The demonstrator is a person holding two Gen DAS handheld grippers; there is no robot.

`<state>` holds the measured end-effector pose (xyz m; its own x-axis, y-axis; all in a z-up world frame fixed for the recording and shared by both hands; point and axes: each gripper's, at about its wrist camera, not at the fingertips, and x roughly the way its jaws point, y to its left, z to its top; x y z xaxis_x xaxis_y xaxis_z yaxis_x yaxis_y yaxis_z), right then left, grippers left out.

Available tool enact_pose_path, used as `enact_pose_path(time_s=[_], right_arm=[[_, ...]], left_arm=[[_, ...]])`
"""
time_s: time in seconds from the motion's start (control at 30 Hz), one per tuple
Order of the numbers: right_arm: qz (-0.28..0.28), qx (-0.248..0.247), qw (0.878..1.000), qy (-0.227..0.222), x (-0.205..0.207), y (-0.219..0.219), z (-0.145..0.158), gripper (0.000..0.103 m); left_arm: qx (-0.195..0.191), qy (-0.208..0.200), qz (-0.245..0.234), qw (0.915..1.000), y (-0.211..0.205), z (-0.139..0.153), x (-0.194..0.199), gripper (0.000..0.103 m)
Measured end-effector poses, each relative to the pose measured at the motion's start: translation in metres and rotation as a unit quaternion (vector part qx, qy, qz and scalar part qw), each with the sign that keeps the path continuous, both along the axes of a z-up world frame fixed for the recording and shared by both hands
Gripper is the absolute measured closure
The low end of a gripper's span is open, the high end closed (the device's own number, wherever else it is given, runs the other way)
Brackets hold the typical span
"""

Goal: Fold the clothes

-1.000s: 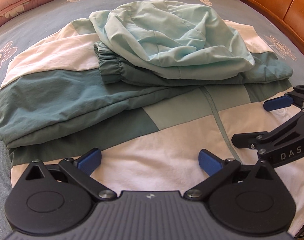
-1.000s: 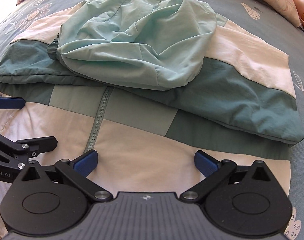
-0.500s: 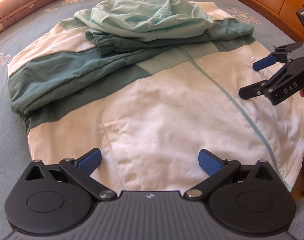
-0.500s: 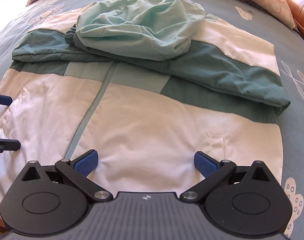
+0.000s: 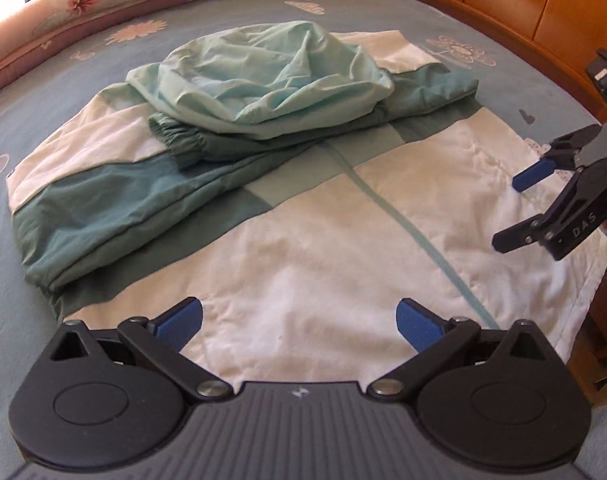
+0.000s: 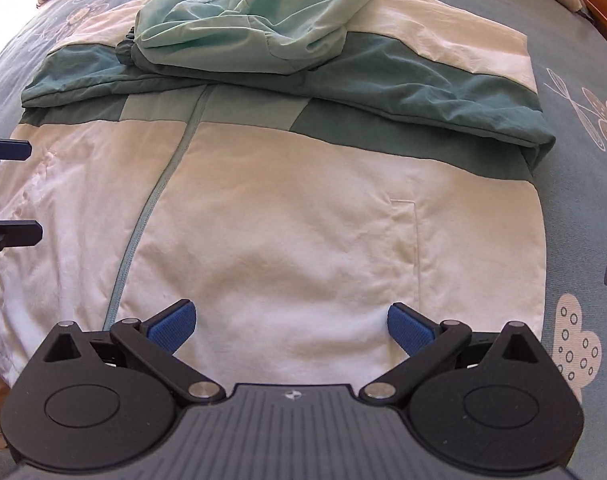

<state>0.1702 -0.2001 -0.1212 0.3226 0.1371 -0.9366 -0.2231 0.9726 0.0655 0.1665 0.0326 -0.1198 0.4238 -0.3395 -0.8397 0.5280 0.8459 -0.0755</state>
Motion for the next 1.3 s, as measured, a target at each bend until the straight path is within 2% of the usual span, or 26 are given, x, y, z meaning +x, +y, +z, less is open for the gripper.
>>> enact_pose_path(time_s=[0.07,0.13,0.27,0.37,0.47,0.53,0.63,0.7,0.77,0.83,0.9,1.03,1.1,1.17,1.3], right_arm=[[-0.002,-0.006,1.0,-0.001,0.004,0.002,-0.005,0.0],[0.002,-0.006,1.0,-0.007,0.002,0.001,-0.006,0.0],[0.024,-0.017,0.999,-0.018,-0.005,0.0,-0.008,0.0],[0.023,-0.017,0.999,-0.027,-0.008,-0.002,-0.009,0.0],[0.02,-0.02,0.999,-0.035,-0.011,-0.002,-0.01,0.0],[0.019,-0.02,0.999,-0.041,-0.012,-0.001,-0.011,0.0],[0.021,-0.02,0.999,-0.04,-0.01,-0.002,-0.011,0.0],[0.023,-0.02,0.999,-0.038,-0.009,-0.002,-0.01,0.0],[0.029,-0.019,0.998,-0.045,-0.009,-0.001,-0.012,0.0],[0.032,-0.018,0.998,-0.056,-0.012,-0.002,-0.013,0.0],[0.032,-0.022,0.997,-0.059,-0.014,-0.001,-0.012,0.0],[0.005,-0.025,1.0,-0.013,0.003,0.0,-0.005,0.0],[-0.017,-0.001,0.999,-0.031,0.011,-0.006,0.005,0.0],[-0.039,0.01,0.998,-0.052,0.026,-0.014,0.011,0.0],[-0.059,0.0,0.996,-0.074,0.052,-0.034,0.005,0.0]], left_arm=[[-0.013,0.03,-0.026,0.9992,-0.014,-0.011,0.005,0.001],[-0.001,0.055,-0.025,0.9982,-0.015,-0.023,-0.003,0.001],[0.019,0.062,-0.014,0.9978,0.005,-0.025,-0.028,0.001],[0.027,0.077,0.003,0.9967,0.018,-0.016,-0.028,0.001],[0.023,0.025,0.019,0.9992,0.029,0.0,-0.004,0.001],[0.025,0.003,0.044,0.9987,0.036,0.001,0.018,0.001],[0.041,0.001,0.102,0.994,0.058,-0.014,0.045,0.001],[0.045,0.011,0.13,0.9904,0.077,-0.023,0.048,0.001],[0.038,0.016,0.13,0.9906,0.088,-0.026,0.044,0.001],[0.06,0.024,0.117,0.991,0.084,-0.025,0.039,0.001],[0.064,0.034,0.119,0.9902,0.083,-0.022,0.038,0.001],[0.022,0.031,0.134,0.9902,0.079,-0.006,0.039,0.001],[0.005,0.037,0.123,0.9917,0.07,-0.006,0.039,0.001],[0.013,0.049,0.112,0.9924,0.062,-0.015,0.038,0.001],[0.032,0.055,0.101,0.9929,0.056,-0.024,0.029,0.001]])
